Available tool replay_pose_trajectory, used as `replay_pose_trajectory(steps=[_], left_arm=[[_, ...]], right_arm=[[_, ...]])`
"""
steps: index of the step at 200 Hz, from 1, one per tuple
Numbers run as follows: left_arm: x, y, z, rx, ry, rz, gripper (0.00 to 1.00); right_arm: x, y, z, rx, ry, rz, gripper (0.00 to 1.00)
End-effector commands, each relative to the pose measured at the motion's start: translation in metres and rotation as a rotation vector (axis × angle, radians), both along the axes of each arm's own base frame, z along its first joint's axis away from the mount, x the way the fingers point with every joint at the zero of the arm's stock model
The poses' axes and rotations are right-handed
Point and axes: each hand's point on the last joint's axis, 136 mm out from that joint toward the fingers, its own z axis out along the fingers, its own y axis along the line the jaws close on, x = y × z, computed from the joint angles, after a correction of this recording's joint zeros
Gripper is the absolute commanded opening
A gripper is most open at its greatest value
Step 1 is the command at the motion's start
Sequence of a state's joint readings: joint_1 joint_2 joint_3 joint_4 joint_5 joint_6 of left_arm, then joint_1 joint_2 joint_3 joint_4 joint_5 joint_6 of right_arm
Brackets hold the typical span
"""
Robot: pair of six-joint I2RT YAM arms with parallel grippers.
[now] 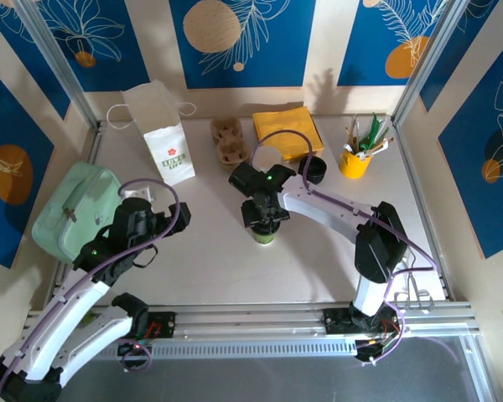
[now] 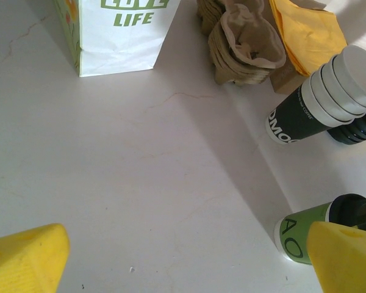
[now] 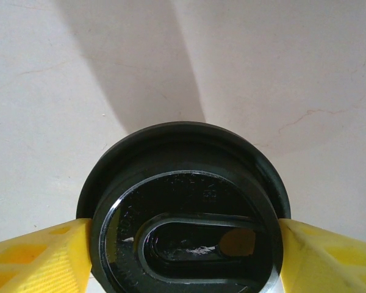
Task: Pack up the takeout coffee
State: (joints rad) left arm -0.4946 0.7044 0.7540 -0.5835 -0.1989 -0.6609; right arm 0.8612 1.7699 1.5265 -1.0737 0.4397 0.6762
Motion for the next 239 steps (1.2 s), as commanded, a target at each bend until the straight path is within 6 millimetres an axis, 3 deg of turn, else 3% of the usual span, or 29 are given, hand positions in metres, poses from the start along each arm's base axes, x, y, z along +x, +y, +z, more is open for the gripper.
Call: replay_pose_trajectory(steps=[1, 65, 125, 185, 239], left_arm=[[0.001, 0.001, -0.002, -0.017, 0.003, 0.012, 0.99], [0.000, 0.001, -0.004, -0.022, 0.010, 0.011, 0.99], [0.000, 0.001, -0.005, -0.031, 0.011, 0.015, 0.99], [-0.002, 0.001, -0.006, -0.031, 0.014, 0.015, 0.99], [-0.005, 0.004, -0.004, -0.029, 0.006, 0.022, 0.99]], right_arm=[[-0.013, -0.011, -0.010, -0.054, 0.093, 0.005, 0.76], [-0.019, -0.003, -0.019, -0.024, 0.146, 0.010, 0.78], [-0.022, -0.010, -0.026, -0.046, 0.159, 0.002, 0.76], [-0.015, -0.012, -0.007, -0.030, 0.101, 0.013, 0.74], [-0.001, -0.041, 0.009, -0.008, 0.061, -0.043, 0.74]])
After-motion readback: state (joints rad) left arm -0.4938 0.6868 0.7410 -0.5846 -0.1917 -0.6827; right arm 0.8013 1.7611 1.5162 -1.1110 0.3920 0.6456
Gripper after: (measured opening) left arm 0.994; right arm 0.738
